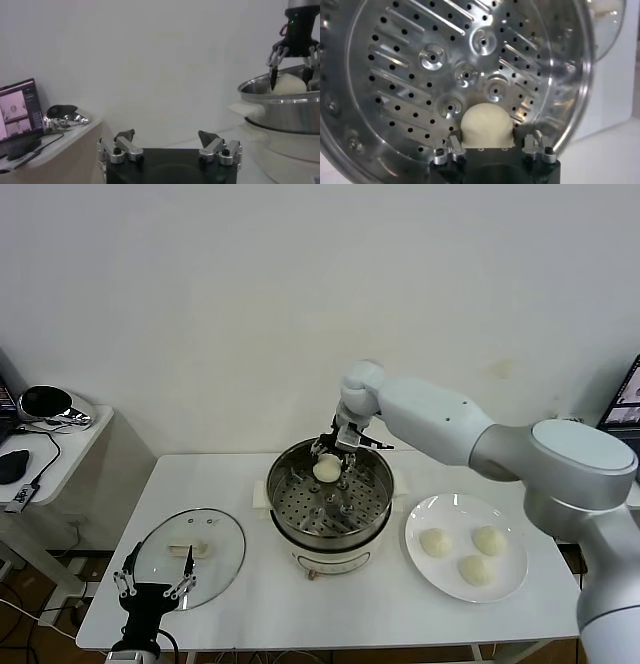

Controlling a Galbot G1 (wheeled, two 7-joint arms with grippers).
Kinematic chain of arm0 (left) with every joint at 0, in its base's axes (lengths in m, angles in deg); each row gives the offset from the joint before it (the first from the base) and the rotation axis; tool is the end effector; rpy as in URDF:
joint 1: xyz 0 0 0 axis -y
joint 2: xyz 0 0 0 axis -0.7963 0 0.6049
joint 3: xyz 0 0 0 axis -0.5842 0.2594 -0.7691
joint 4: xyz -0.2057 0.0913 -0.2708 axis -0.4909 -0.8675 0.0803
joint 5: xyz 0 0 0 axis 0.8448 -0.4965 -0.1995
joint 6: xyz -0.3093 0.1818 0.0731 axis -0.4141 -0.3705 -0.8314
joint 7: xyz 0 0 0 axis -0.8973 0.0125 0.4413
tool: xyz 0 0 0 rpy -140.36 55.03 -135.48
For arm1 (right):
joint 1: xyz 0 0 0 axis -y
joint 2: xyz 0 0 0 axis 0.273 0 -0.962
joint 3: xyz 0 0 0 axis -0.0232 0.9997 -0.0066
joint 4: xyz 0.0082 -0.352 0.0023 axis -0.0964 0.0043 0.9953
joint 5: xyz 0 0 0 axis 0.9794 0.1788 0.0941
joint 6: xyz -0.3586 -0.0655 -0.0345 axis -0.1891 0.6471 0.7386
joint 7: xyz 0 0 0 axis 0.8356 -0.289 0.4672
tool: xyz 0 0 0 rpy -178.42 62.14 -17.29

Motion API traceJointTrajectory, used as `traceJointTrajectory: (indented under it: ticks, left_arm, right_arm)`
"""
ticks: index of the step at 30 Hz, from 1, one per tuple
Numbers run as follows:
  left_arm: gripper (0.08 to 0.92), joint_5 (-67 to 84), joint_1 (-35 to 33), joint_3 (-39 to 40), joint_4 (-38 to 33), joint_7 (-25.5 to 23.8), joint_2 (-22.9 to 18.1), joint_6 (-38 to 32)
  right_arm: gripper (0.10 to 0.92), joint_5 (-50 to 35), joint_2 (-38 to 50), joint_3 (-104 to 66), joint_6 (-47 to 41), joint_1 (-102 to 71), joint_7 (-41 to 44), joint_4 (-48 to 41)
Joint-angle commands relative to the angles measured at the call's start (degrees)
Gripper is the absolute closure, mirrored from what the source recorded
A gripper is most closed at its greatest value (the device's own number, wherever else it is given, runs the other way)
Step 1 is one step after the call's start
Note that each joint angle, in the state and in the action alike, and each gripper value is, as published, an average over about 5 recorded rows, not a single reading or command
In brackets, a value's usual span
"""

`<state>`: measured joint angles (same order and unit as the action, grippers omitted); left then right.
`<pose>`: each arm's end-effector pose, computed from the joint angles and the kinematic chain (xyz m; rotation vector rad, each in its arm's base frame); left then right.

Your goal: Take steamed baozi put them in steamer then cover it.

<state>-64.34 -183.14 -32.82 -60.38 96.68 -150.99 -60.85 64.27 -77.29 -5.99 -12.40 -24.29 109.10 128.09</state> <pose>0.1416 0.0729 -0.3073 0.1403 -3.0453 -0.4573 0.6325 0.1438 -0.1144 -1.9519 0.4022 -2.3186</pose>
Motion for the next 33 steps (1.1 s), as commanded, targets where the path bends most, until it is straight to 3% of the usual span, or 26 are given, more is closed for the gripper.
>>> traceJointTrajectory:
  ticks: [1, 6, 9, 14, 17, 24, 33]
  left_arm:
    - [0.177, -0.03, -0.18, 0.02, -0.21, 0.05, -0.10, 0.00]
    - [0.177, -0.03, -0.23, -0.06, -0.77, 0.04, -0.04, 0.21]
    - [0.177, 0.03, -0.15, -0.10, -1.37, -0.01, 0.10, 0.52]
    - [0.177, 0.17, -0.24, -0.31, -2.14, -0.13, 0.89, 0.91]
    - [0.177, 0.30, -0.10, -0.48, -2.40, -0.08, 1.53, 2.11]
    - [0.177, 2.27, 0.21, -0.07, -5.47, 0.25, 3.30, 10.80]
    - [0.177, 1.76, 1.33, 0.22, -5.77, 0.79, 4.02, 14.42]
  right_arm:
    - [0.351, 5.05, -1.31, -0.95, 3.14, -0.99, -1.34, -1.94]
    - [0.230, -1.62, 0.74, 0.55, -0.05, 2.09, -0.29, 1.65]
    - [0.206, -10.60, 3.23, 2.75, -6.98, 5.93, 2.01, 5.85]
    - [0.203, -31.68, 12.43, 9.51, -28.88, 15.06, 5.23, 21.62]
    - [0.203, -38.25, 20.01, 11.93, -41.87, 20.04, 6.76, 31.36]
    - [0.203, -39.50, 36.17, 13.86, -58.57, 24.83, 8.51, 44.90]
    - [0.203, -33.91, 55.58, 12.39, -63.57, 19.00, 9.75, 51.80]
